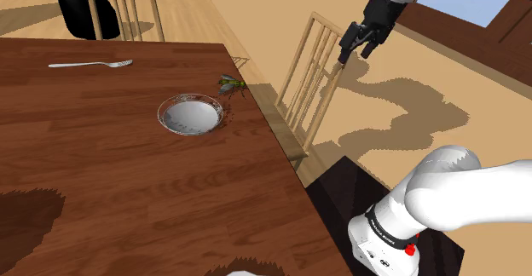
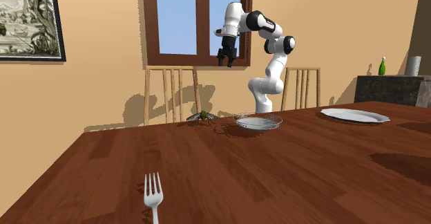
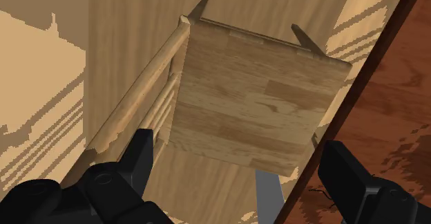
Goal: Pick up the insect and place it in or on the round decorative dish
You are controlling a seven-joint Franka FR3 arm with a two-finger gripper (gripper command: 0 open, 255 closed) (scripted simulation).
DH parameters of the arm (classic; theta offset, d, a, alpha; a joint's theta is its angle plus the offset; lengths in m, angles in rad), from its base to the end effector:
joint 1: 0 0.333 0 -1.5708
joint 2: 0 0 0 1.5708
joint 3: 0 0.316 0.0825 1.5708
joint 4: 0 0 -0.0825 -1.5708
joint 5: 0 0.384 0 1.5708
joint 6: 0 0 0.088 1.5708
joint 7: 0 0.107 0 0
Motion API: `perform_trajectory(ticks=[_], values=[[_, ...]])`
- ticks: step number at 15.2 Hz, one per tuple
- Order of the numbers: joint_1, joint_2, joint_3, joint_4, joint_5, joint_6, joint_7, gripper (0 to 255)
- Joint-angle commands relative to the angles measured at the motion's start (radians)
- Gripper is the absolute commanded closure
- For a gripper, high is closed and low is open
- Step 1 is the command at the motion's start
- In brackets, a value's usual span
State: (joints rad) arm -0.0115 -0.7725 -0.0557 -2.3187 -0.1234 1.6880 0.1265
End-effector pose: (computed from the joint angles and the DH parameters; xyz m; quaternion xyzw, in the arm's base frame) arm 0.3212 -0.0393 0.6151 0.9928 -0.0870 0.0719 0.0396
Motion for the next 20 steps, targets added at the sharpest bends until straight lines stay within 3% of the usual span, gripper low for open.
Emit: perform_trajectory(ticks=[1, 11, 20], values=[[0.000, 0.000, 0.000, 0.000, 0.000, 0.000, 0.000, 0], [0.053, 0.365, 0.056, 0.155, 0.047, 0.146, 0.049, 0], [0.091, 0.707, 0.102, 0.390, 0.065, 0.197, 0.082, 0]])
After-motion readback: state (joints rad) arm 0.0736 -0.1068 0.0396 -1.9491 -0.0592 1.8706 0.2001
